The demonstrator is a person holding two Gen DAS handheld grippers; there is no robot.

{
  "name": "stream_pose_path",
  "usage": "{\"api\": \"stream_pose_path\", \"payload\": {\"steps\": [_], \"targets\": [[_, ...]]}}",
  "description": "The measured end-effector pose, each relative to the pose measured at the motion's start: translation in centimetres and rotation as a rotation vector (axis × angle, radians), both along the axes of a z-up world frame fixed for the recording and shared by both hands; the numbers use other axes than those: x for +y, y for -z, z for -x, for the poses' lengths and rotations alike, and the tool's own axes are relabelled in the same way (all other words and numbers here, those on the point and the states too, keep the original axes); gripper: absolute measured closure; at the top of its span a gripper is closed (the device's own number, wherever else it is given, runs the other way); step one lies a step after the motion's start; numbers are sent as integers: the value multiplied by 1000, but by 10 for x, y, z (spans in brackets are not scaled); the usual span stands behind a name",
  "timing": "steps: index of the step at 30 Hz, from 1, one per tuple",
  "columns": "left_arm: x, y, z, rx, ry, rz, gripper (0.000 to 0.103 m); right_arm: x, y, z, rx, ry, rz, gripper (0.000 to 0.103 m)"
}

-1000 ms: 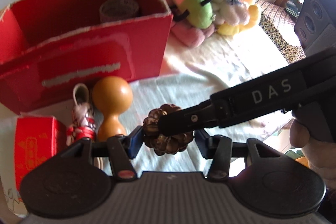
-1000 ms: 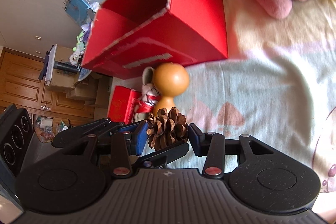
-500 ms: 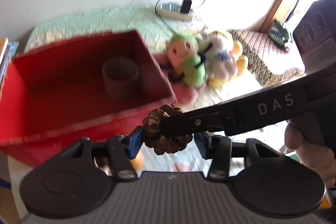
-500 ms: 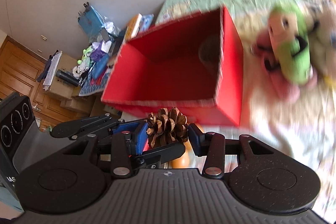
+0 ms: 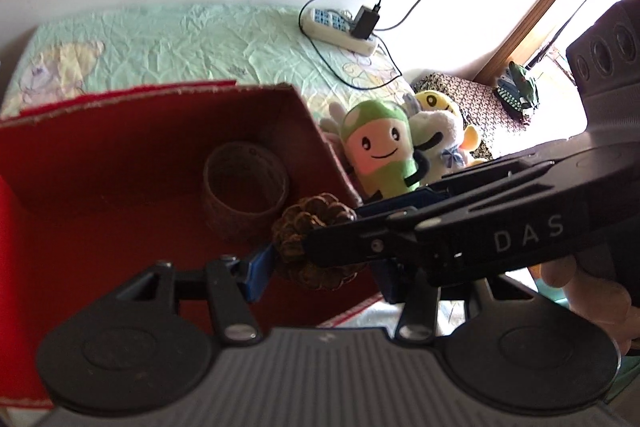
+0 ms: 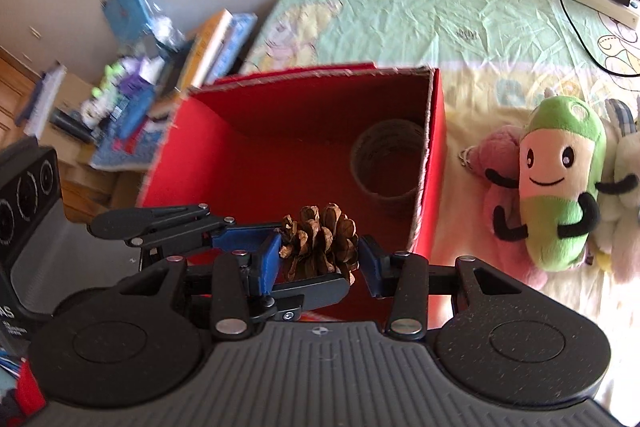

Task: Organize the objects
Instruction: 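Lift the pine cone and carry it over the red box, then lower the pine cone into the box beside the tape roll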

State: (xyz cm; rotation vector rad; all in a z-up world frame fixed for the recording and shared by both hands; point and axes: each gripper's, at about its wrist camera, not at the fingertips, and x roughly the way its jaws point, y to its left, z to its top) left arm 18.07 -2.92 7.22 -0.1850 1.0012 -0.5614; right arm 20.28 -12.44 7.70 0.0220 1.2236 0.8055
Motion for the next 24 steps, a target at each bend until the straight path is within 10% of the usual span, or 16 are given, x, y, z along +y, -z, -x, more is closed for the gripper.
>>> {"api": "stream_pose_path", "payload": {"steps": [24], "targets": [[19, 48, -19, 67, 67, -71, 51, 97, 54, -17, 48, -407, 522, 59]]}}
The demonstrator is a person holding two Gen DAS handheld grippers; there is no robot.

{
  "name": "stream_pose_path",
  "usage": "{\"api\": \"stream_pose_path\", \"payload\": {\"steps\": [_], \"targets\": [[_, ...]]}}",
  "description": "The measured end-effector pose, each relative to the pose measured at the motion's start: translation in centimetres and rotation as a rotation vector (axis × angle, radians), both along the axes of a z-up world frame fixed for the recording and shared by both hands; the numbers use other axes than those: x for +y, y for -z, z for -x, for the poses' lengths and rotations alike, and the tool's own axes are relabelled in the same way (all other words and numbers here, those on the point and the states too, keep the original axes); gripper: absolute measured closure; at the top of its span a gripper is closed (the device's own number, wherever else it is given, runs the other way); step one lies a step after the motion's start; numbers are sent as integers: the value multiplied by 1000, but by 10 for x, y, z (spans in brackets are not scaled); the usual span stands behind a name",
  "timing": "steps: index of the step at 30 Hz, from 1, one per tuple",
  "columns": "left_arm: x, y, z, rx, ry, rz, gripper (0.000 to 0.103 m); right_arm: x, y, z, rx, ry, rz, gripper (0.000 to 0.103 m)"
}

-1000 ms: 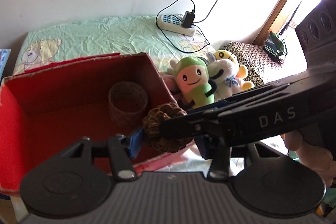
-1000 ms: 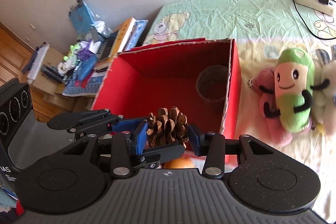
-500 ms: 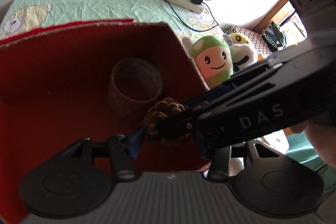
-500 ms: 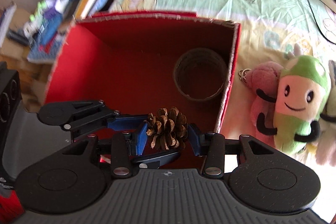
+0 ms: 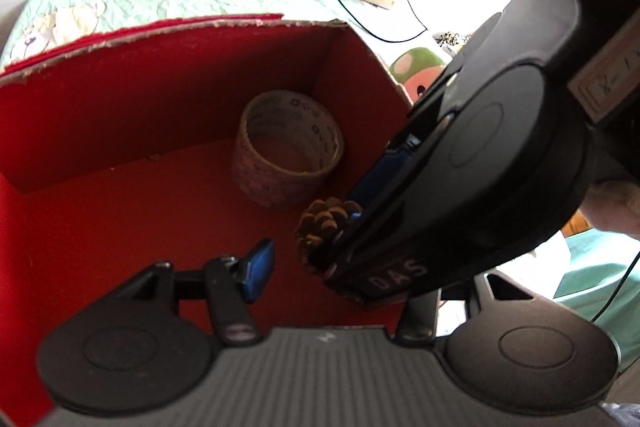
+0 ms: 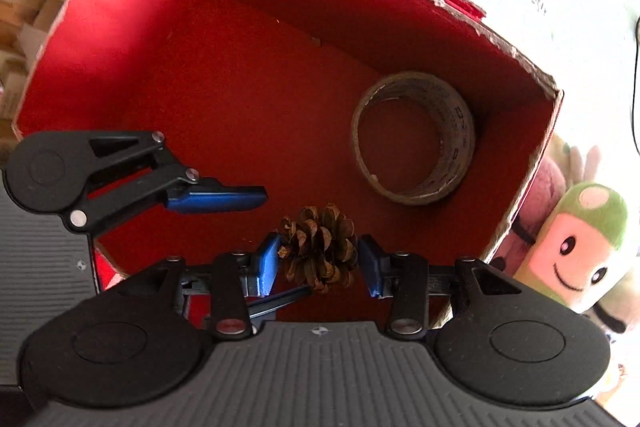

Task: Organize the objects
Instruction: 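Lower the pine cone into the box beside the tape roll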

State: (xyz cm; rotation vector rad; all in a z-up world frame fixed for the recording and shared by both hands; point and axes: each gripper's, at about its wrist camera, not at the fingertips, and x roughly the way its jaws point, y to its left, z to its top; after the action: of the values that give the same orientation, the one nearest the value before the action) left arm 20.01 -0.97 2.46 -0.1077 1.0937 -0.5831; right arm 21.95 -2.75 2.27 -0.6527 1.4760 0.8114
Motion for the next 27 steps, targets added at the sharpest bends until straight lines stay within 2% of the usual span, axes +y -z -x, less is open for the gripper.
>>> {"api": "stream_pose_path", "payload": {"steps": [4, 8, 18, 22, 27], "targets": [[-2, 2, -3, 10, 13, -5, 50, 4, 5, 7, -42, -63, 59, 58], [-3, 5, -1, 10, 28, -8, 45, 2, 7, 10, -40, -92, 63, 58], [-4, 5, -2, -5, 20, -2, 36, -12, 7, 15, -22, -70, 22, 57], [-2, 4, -2, -6, 9, -4, 34, -18, 6, 17, -36, -54, 12, 55], [2, 6, -3, -3, -11, -18, 34, -28, 6, 21, -56, -28, -25, 58]]}}
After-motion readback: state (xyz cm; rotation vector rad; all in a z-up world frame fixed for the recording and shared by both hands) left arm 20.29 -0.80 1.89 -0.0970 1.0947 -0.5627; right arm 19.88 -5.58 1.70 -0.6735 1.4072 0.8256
